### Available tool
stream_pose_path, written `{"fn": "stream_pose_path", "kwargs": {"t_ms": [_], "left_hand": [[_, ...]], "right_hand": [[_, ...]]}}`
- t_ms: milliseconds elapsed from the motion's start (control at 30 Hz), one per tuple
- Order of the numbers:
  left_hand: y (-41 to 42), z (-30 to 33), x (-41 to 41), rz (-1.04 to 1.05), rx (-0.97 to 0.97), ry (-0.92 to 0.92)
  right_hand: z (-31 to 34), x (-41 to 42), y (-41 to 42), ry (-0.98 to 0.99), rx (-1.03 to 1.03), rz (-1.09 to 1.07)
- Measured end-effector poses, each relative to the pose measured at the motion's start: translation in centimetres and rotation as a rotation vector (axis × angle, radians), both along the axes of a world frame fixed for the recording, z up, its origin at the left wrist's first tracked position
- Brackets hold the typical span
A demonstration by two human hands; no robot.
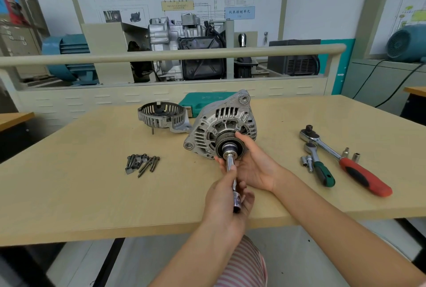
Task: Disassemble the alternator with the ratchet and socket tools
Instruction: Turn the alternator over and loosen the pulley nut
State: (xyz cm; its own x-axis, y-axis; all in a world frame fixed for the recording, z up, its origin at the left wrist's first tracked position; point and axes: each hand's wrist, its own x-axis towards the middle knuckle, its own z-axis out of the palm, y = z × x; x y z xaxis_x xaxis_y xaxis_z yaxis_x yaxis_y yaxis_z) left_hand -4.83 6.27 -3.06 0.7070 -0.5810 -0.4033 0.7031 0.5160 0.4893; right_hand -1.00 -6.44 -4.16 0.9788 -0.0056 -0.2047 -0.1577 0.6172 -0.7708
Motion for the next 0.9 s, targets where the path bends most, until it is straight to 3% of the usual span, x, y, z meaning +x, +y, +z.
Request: {"fn": "stream_pose_path", "kwargs": {"t_ms": [300,567,900], "left_hand": [[0.0,0.8,0.5,-0.146,-0.106,0.146],[-0.3,0.3,0.1,-0.010,-0.020,0.019],[0.2,1.3,0.2,-0.135,-0.150,0.167]], "right_hand": [[0.0,-0.2,-0.1,0.023,-0.024,0.021],[0.0,0.0,-0.1,0.003,-0.002,-0.003],[0.1,-0.3,-0.1,-0.004,-0.042,0.025]]}}
